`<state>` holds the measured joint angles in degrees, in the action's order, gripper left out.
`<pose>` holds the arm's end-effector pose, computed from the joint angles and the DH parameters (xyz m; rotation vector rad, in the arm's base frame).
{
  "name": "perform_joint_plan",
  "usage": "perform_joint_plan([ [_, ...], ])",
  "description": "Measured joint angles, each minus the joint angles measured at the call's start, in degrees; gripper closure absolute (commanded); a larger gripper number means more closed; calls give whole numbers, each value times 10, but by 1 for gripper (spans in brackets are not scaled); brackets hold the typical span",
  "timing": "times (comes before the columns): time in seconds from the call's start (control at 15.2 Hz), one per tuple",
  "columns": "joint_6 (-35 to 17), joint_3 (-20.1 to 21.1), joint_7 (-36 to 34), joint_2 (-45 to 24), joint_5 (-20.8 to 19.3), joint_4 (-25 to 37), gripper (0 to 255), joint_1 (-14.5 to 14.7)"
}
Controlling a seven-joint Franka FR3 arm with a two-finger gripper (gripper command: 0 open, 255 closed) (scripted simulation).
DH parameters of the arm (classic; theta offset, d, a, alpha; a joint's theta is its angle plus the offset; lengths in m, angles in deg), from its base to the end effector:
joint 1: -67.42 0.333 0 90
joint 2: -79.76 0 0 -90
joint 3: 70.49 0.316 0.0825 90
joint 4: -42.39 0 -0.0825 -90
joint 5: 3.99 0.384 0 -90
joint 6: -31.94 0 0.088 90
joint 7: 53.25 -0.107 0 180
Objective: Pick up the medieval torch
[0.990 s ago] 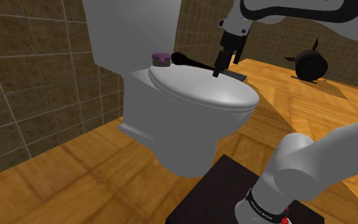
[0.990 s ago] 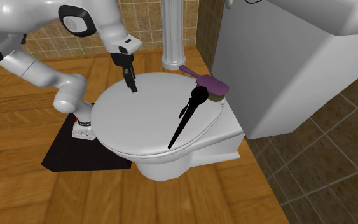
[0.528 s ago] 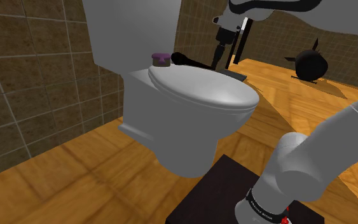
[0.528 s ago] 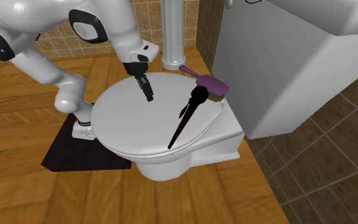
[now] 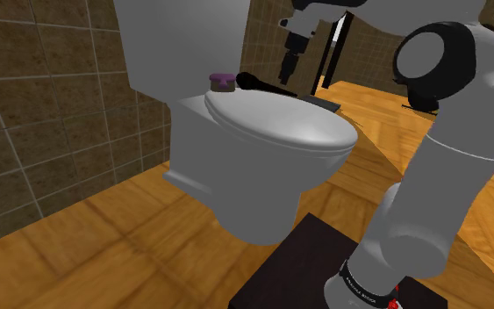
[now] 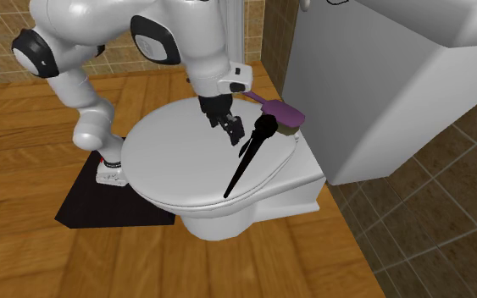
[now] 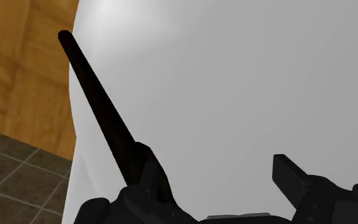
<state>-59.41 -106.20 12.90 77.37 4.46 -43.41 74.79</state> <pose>0.5110 -0.2493 0.6430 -2.9290 -1.0070 -0.2064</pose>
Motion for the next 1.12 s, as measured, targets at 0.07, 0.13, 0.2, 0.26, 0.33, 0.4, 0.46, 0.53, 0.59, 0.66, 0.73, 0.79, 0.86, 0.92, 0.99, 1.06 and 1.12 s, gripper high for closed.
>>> perform_joint_plan([
  [0.07,15,-8,33,-41,28,43,0,-13],
  [0.13,32,-11,60,-75,52,84,0,-27],
  [0.2,49,-11,84,-116,79,132,0,-45],
  [0.26,67,-8,104,-150,102,176,0,-63],
  [0.33,87,-5,118,-177,120,217,0,-81],
  [0.4,89,-3,127,-187,126,226,0,-88],
  [0.46,88,-2,132,-193,129,229,0,-92],
  [0.53,78,-2,134,-189,127,216,0,-88],
  [0.59,69,-2,136,-187,126,204,0,-85],
  [0.66,59,-3,139,-183,123,190,0,-82],
  [0.73,49,-3,140,-179,120,176,0,-78],
  [0.79,37,-3,142,-176,119,162,0,-75],
  [0.86,32,-3,142,-174,117,154,0,-72],
  [0.92,28,-3,142,-172,116,148,255,-70],
  [0.99,26,-3,142,-170,115,145,255,-69],
  [1.06,25,-3,142,-170,115,144,255,-69],
  [1.12,25,-3,142,-169,115,143,255,-68],
])
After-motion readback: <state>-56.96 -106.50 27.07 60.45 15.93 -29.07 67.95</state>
